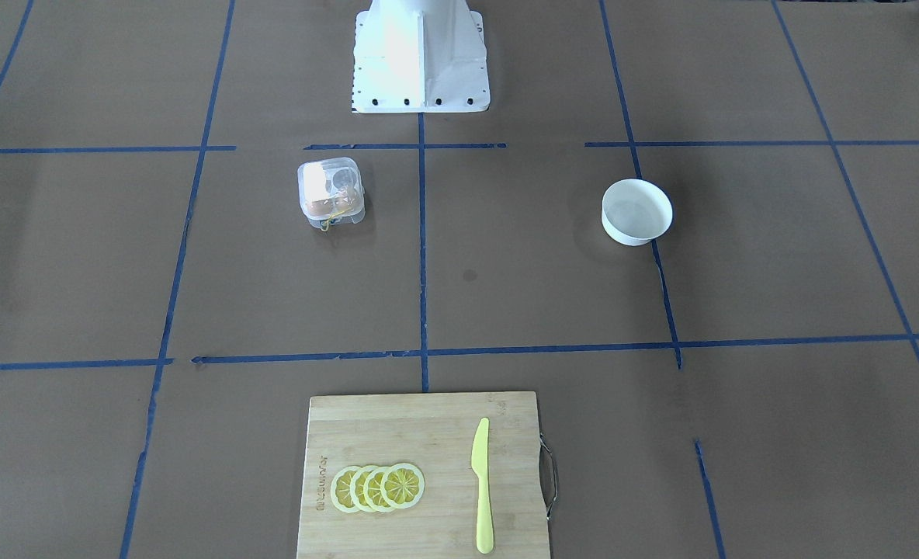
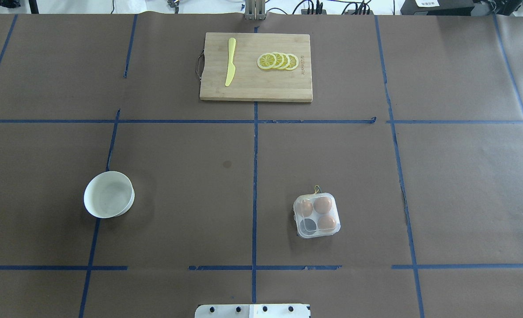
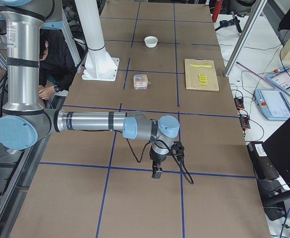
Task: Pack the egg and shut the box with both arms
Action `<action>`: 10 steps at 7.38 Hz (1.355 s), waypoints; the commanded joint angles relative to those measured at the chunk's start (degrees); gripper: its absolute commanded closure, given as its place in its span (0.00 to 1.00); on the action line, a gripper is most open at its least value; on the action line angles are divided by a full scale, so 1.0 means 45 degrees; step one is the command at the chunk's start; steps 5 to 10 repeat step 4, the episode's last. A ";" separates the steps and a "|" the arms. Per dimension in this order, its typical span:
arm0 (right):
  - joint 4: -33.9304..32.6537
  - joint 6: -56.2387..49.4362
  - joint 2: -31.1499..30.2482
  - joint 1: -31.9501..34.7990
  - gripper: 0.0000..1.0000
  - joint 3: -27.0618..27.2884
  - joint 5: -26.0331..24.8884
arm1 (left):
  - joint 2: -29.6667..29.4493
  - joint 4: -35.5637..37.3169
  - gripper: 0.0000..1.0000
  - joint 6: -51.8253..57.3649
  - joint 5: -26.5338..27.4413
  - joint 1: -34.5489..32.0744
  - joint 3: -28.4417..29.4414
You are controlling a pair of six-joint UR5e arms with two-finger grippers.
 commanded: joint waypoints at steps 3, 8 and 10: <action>-0.0001 0.0018 0.0000 -0.0359 0.00 0.0030 0.0061 | 0.0030 0.0066 0.00 0.0000 0.0000 0.0055 0.0007; -0.0001 0.0018 0.0000 -0.0380 0.00 0.0030 0.0061 | 0.0030 0.0066 0.00 0.0000 0.0000 0.0056 0.0007; -0.0001 0.0018 0.0000 -0.0380 0.00 0.0030 0.0061 | 0.0030 0.0066 0.00 0.0000 0.0000 0.0056 0.0007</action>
